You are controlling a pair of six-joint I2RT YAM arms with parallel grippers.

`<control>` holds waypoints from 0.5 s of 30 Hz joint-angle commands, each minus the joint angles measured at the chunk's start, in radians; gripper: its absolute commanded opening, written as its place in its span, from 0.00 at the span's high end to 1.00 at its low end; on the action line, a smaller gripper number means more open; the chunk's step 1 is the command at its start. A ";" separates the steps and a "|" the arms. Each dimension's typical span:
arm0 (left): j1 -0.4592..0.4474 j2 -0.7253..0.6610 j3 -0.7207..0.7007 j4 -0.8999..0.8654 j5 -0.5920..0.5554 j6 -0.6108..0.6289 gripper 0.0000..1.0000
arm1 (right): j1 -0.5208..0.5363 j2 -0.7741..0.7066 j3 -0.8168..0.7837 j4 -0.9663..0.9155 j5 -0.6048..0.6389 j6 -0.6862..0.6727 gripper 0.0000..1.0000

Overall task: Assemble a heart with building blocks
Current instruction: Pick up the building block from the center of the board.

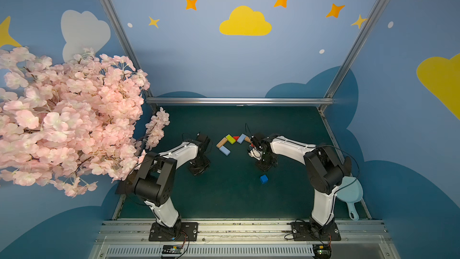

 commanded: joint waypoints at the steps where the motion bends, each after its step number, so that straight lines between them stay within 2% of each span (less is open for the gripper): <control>1: 0.005 0.071 -0.029 0.070 -0.042 0.022 0.79 | 0.003 0.013 -0.048 0.037 0.018 0.017 1.00; 5: -0.052 0.030 -0.024 0.033 -0.049 -0.006 0.79 | -0.008 -0.068 -0.076 0.033 0.037 0.046 1.00; 9: -0.192 0.005 -0.005 0.019 -0.025 -0.120 0.79 | -0.053 -0.125 -0.084 0.033 0.023 0.093 1.00; 12: -0.292 0.045 0.043 0.024 0.002 -0.219 0.80 | -0.080 -0.137 -0.068 0.034 0.013 0.117 1.00; 15: -0.352 0.099 0.126 0.014 -0.004 -0.252 0.80 | -0.093 -0.141 -0.052 0.029 0.012 0.125 1.00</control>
